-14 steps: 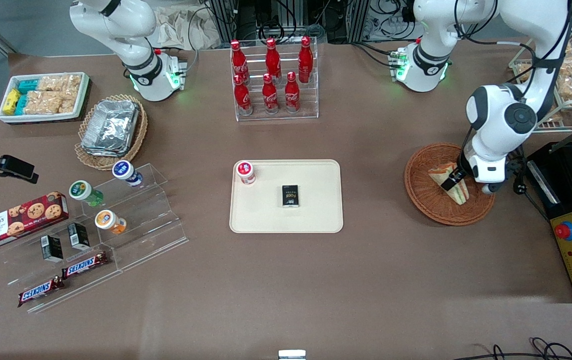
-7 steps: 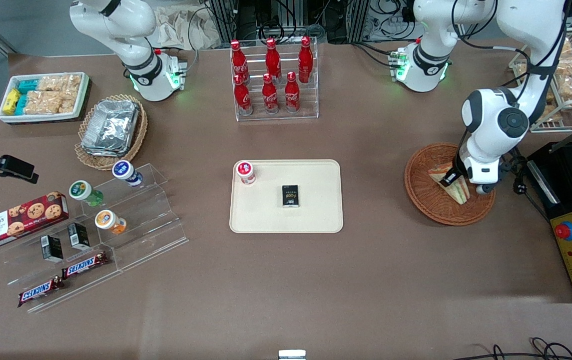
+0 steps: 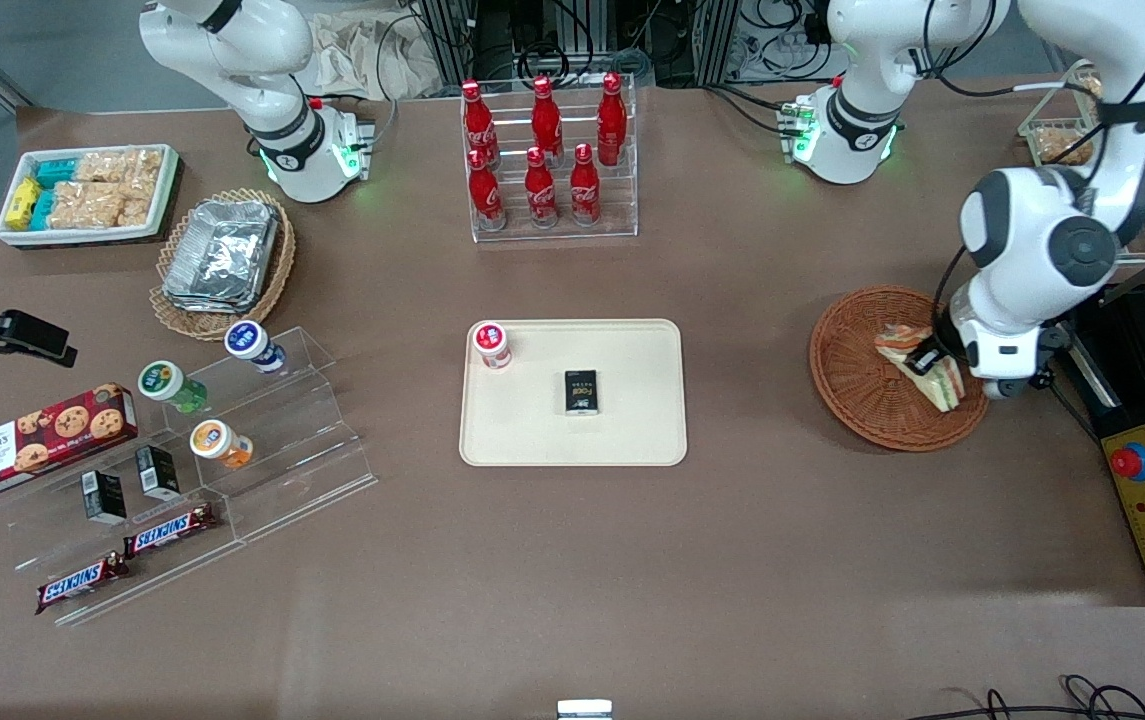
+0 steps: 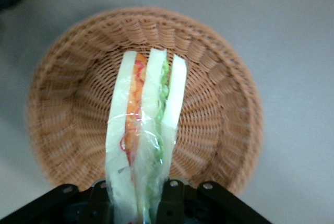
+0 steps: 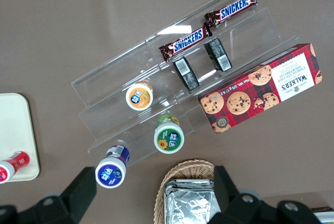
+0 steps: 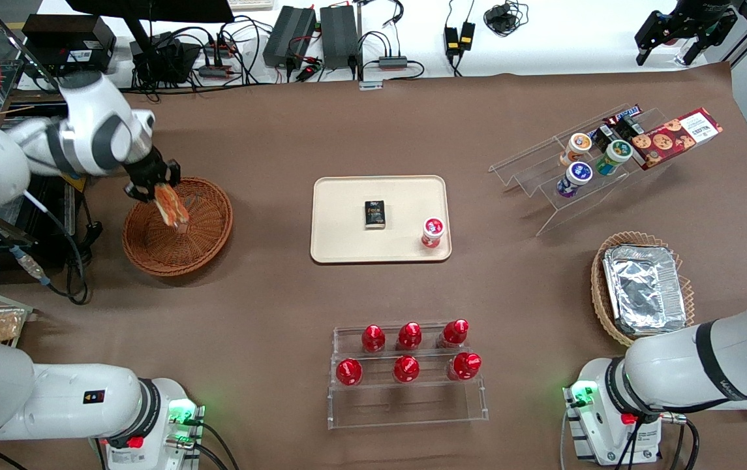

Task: Place sandwich from basket to tray
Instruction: 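Lift the sandwich and carry it with the left gripper to the tray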

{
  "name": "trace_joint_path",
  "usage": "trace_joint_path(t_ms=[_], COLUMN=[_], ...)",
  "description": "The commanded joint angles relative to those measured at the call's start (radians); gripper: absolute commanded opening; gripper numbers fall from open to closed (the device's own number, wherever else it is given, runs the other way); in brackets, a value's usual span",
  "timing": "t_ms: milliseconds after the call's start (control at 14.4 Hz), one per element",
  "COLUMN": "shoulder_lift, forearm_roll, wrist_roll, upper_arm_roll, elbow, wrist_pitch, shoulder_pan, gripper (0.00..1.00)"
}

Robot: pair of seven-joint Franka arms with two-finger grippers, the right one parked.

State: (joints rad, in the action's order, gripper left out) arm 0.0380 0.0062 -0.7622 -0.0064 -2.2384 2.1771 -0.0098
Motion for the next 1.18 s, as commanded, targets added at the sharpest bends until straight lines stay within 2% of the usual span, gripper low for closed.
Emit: trace_joint_path(t_ms=[0, 139, 277, 554, 693, 832, 1109], shoulder_lift=[0.02, 0.016, 0.016, 0.023, 0.046, 0.083, 0.124], forearm_roll=[-0.017, -0.018, -0.018, -0.023, -0.064, -0.086, -0.081], wrist_roll=[0.049, 0.148, 0.234, 0.242, 0.224, 0.143, 0.118], upper_arm_roll=[-0.007, -0.01, -0.055, -0.188, -0.275, -0.346, -0.386], elbow=[0.247, 0.368, 0.478, 0.568, 0.56, 0.534, 0.419], wrist_pitch=[-0.262, -0.406, -0.532, -0.583, -0.56, -0.467, -0.253], shoulder_pan=[-0.001, -0.004, -0.004, -0.006, -0.009, -0.018, -0.109], gripper=[0.0, 0.0, 0.0, 0.0, 0.0, 0.0, 0.0])
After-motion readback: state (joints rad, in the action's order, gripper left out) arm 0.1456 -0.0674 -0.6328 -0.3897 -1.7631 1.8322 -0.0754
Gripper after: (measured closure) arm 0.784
